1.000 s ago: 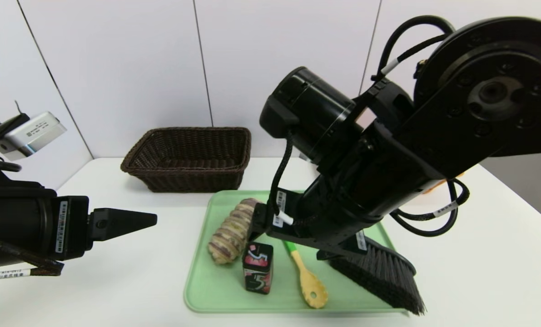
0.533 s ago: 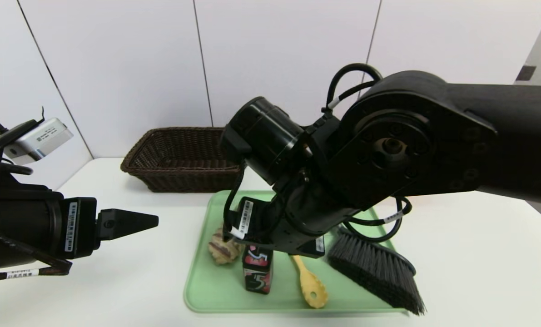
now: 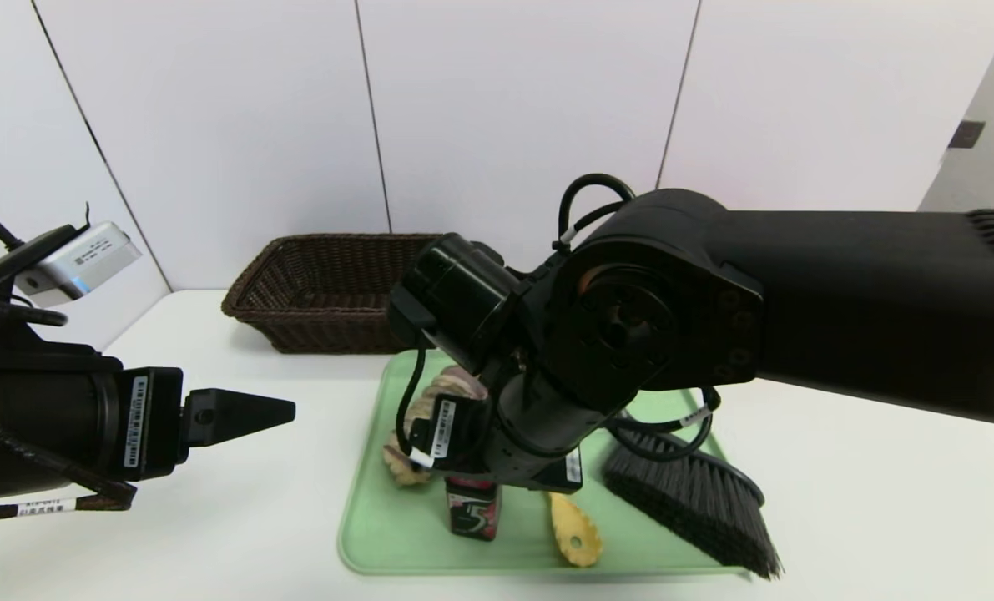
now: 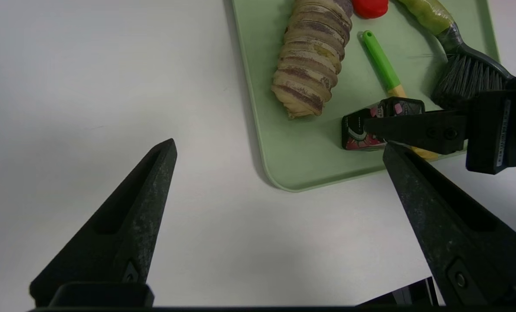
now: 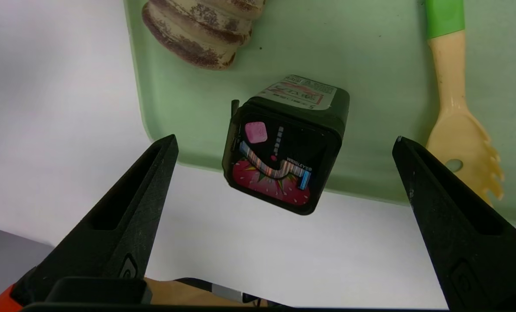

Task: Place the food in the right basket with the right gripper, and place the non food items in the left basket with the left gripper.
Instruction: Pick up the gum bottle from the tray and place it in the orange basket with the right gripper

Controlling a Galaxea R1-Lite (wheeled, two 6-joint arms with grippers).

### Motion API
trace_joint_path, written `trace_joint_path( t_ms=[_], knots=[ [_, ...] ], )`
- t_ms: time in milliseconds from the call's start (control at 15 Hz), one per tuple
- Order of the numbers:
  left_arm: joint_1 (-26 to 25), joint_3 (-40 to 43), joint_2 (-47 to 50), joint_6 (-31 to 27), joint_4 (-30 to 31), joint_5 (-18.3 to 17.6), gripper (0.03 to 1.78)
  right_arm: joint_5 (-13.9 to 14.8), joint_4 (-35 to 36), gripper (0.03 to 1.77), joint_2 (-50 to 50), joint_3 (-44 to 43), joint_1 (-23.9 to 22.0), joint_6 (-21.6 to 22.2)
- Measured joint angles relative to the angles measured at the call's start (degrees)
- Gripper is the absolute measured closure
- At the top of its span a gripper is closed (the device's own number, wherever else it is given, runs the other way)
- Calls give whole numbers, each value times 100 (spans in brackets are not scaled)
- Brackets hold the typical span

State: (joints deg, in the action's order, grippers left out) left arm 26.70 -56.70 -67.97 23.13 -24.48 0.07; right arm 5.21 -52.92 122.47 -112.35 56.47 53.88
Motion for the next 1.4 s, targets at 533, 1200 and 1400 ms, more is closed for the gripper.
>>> trace_joint_path(
  t_ms=[533,1200,1400],
  knots=[
    [0,67,22,7,6,0,12,17,-101,9,297,2,-13,-39],
    [0,146,105,5,-11,2,12,74,-83,100,335,0,-43,-68],
    [4,213,169,9,-18,2,12,129,-83,100,204,0,-32,-160]
  ],
)
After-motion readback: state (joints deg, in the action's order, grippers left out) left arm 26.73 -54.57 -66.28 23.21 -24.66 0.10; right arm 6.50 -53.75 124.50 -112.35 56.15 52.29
